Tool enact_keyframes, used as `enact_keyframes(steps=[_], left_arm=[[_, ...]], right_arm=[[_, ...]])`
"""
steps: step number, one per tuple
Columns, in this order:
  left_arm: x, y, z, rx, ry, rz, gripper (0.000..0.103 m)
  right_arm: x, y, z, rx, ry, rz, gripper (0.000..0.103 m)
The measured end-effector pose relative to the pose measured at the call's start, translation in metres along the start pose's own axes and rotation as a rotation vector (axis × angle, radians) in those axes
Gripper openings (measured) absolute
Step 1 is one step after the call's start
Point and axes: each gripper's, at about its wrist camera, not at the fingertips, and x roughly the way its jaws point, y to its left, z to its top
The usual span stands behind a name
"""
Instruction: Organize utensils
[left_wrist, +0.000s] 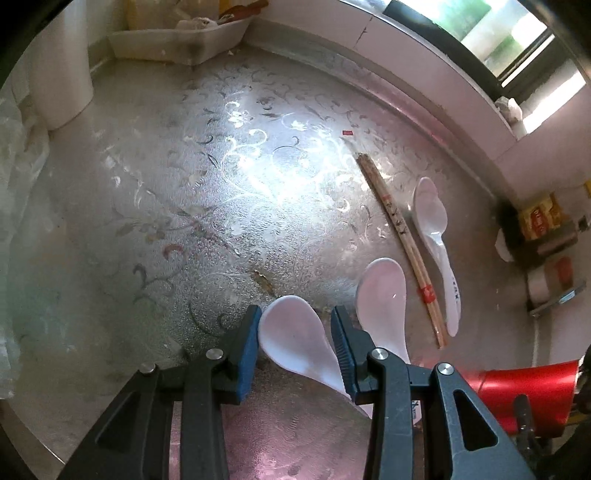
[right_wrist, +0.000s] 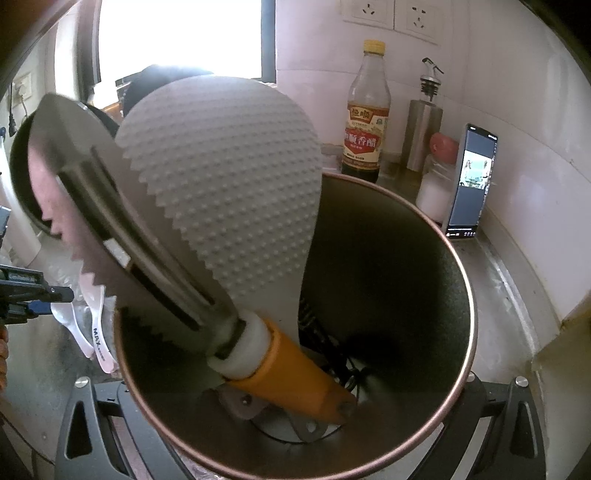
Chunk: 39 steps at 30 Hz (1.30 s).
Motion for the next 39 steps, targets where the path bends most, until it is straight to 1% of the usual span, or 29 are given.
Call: enact_keyframes(steps=[1,3,5,6,8,10,13,19,24,39], left_arm=[[0.0,-0.001,0.0,-0.001,-0.001,0.005,0.039],[-0.001,-0.001,-0.002,-0.004,-0.005,0.02,0.035],[-0.002,0.001,-0.005,-0.017,-0.009,0.028,0.023],[0.0,0.004,-0.004,-0.026,-0.01,0.03,0.02],[0.0,0.012,-0.005,-0.048,-0.01,0.018,0.014],[0.0,0.017,-0.005,-0.069,-0.011,0.001,0.011],[0.0,0.023,-0.004,-0.087,-0.012,-0.018,0.011],[0.0,0.03,-0.006,-0.096,-0.019,-0.024,0.01],[-0.006,0.03,-0.008,-0.097,-0.028,-0.029,0.008],[-0.043,0.019,0.0,-0.062,-0.116,-0.051,0.008]], right_arm=[[0.0,0.0,0.0,-0.001,-0.001,0.001,0.103],[0.0,0.001,-0.001,-0.002,-0.001,0.002,0.103],[0.0,0.0,-0.001,0.0,-0.001,0.001,0.103],[0.0,0.0,-0.001,0.001,-0.001,0.001,0.103],[0.001,0.0,0.0,0.002,0.001,0.001,0.103],[0.002,0.001,0.001,-0.001,0.001,0.002,0.103],[0.003,0.002,0.002,-0.006,0.002,0.006,0.103],[0.004,0.004,0.002,-0.013,0.002,0.009,0.103],[0.004,0.005,0.002,-0.013,0.0,0.009,0.103],[-0.003,0.004,0.001,-0.017,-0.015,0.016,0.103]])
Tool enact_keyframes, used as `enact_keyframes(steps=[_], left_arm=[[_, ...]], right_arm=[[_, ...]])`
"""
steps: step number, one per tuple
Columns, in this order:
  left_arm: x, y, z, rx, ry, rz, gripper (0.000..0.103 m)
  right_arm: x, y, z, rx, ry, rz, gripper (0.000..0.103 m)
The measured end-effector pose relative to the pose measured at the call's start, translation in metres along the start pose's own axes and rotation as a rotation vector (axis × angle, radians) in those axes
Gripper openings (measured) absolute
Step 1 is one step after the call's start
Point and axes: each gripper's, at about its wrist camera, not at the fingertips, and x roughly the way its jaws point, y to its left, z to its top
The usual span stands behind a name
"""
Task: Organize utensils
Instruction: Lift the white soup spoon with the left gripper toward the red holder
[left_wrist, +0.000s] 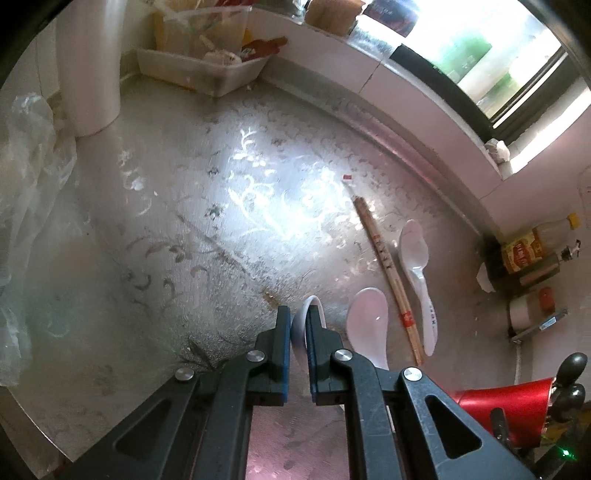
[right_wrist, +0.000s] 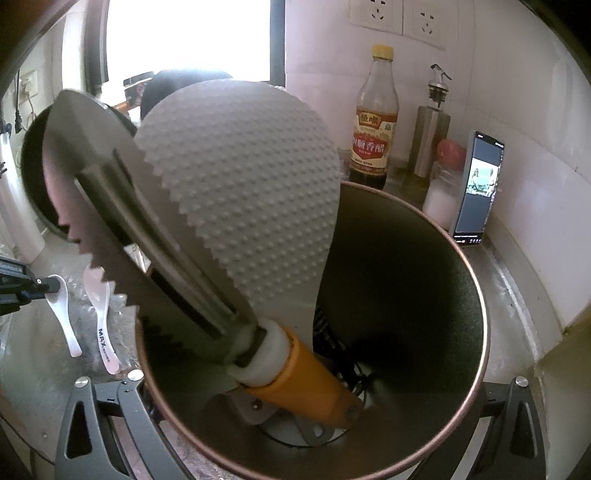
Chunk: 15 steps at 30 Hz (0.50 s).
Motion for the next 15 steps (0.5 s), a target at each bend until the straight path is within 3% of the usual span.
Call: enact_keyframes(steps=[15], left_arm=[[-0.067,-0.04,0.013,0.097,-0.155,-0.084,0.008]], right_arm=[[0.0,-0.002,0.006,0.003,-0.019,-0.002,0.103]])
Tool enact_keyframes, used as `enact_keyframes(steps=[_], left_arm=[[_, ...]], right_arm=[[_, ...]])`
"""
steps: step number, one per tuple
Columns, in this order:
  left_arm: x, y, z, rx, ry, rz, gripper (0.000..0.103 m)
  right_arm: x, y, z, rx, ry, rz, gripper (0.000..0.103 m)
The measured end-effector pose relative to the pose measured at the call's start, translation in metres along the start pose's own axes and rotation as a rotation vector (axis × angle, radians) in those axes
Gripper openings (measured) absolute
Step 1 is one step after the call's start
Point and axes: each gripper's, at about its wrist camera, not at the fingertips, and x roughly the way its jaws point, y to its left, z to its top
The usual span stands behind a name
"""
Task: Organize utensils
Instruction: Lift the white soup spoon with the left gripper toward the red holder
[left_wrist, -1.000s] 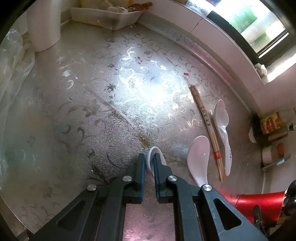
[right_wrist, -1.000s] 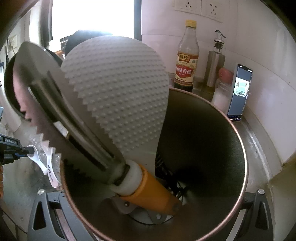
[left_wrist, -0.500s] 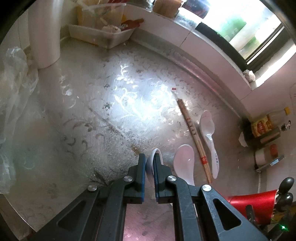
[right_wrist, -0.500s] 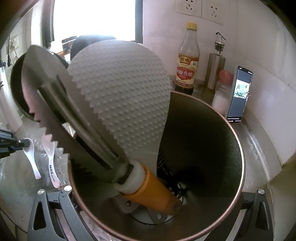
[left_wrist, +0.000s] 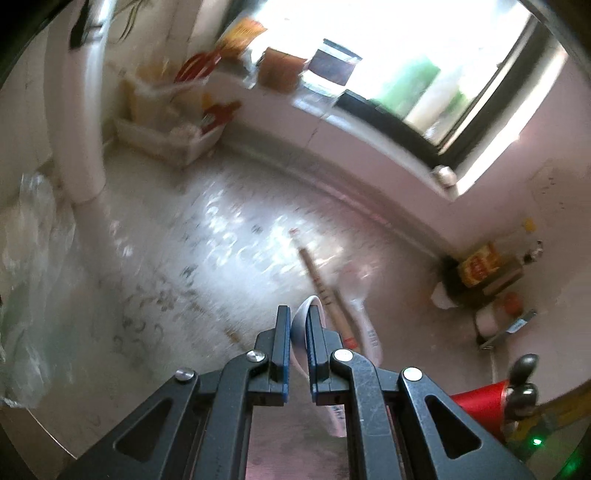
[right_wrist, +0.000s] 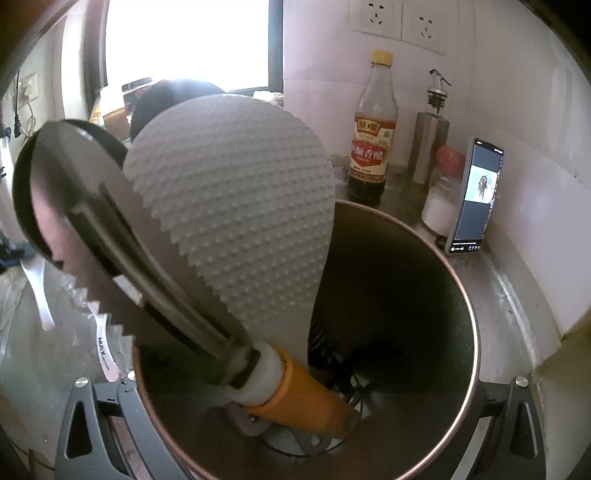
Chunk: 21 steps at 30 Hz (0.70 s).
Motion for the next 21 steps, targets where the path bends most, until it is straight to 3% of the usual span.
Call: enact_keyframes(steps=[21], left_arm=[[-0.073,-0.137,0.028,0.331,-0.192,-0.203,0.008]], right_arm=[[0.003,-0.003,0.001,0.003,-0.008,0.032,0.103]])
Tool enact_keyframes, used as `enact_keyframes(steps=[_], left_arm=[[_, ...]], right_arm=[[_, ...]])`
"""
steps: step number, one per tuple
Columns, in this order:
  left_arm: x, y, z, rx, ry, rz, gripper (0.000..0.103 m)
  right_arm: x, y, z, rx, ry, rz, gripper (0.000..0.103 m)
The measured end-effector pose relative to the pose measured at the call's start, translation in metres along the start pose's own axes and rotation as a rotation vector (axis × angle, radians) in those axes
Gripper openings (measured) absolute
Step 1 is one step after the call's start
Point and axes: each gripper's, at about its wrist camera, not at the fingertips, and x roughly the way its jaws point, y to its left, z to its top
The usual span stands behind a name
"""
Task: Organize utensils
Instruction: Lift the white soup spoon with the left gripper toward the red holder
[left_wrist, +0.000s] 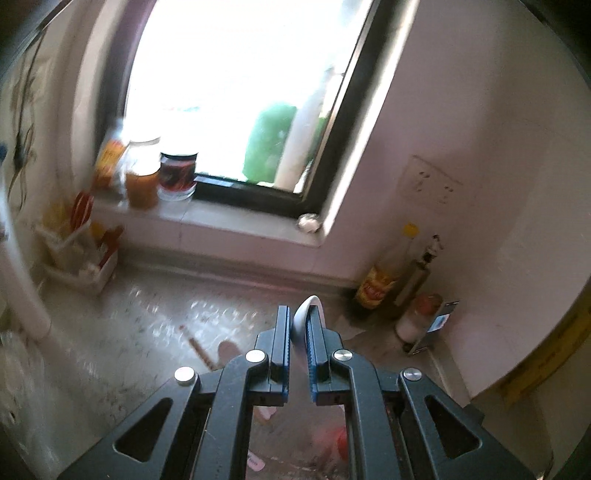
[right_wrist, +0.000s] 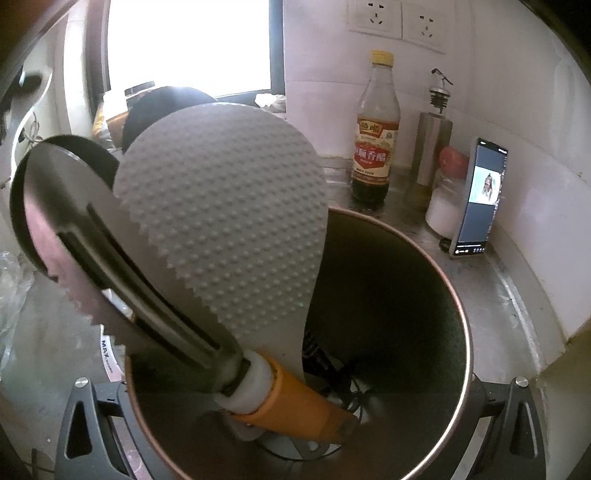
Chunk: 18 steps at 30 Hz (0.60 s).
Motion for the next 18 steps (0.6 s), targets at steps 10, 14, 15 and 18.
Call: enact_keyframes(steps=[10,14,15,18], left_arm=[[-0.008,-0.053,0.031,0.136,-0.063,-0.069,0.008],[-0.011,-0.075,0.039,0.188,-0.093,-0.109,0.008],[-0.01,-0.081,0.04,0.201,-0.097,-0.119,0.008],[-0.007,-0.098,0.038,0.25,-0.112,-0.142,0.008]], right_arm=[[0.0,-0.002,-0.001,0.003,0.004,0.018,0.103],[0.0,-0.002,-0.002,0.007,0.006,0.022,0.103],[0.0,-0.002,-0.001,0.007,0.006,0.022,0.103],[-0.001,-0.003,-0.001,0.011,0.005,0.023,0.103]])
